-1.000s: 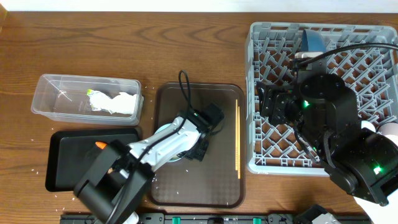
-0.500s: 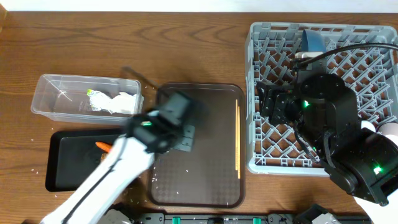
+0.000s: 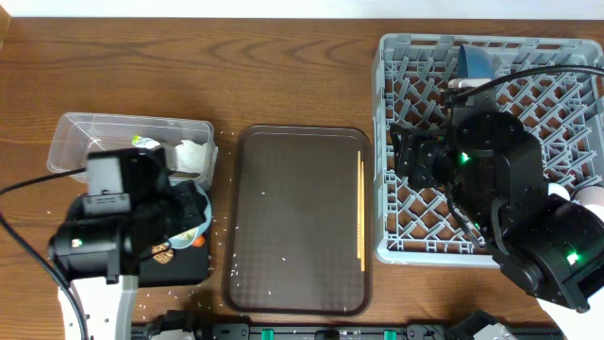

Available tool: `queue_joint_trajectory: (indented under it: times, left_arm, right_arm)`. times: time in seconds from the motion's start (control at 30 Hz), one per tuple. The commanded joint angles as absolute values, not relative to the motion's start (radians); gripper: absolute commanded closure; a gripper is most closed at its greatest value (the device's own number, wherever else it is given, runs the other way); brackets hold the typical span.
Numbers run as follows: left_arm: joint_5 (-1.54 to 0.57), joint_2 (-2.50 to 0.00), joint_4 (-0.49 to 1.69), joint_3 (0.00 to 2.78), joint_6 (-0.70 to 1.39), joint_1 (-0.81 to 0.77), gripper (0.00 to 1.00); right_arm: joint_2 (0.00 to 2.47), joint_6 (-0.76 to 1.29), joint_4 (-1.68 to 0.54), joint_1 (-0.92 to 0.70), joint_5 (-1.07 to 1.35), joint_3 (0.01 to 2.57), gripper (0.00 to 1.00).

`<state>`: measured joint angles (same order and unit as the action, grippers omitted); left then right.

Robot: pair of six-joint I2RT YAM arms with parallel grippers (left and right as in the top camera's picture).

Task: Sort waste into correct bins and load items into the dishwasher rack
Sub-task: 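Lift rice bowl with left gripper and carry it over black tray, then tilt rice bowl with left gripper to dump rice onto black tray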

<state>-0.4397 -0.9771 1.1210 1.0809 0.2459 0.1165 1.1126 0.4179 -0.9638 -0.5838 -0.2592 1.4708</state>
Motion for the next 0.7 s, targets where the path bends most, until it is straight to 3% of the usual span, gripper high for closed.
queue_joint_trajectory:
  times: [0.0,0.67]
  left_arm:
    - [-0.566,-0.979,1.125,1.056,0.146,0.224,0.94]
    - [-1.029,-1.034,1.104,0.871,-0.206,0.860,0.94]
  right_arm:
    - [1.115,0.430,-0.962,-0.581,-0.281,1.476,0.26]
    - [1.114,0.403,-0.962,-0.581,-0.297,1.476,0.26]
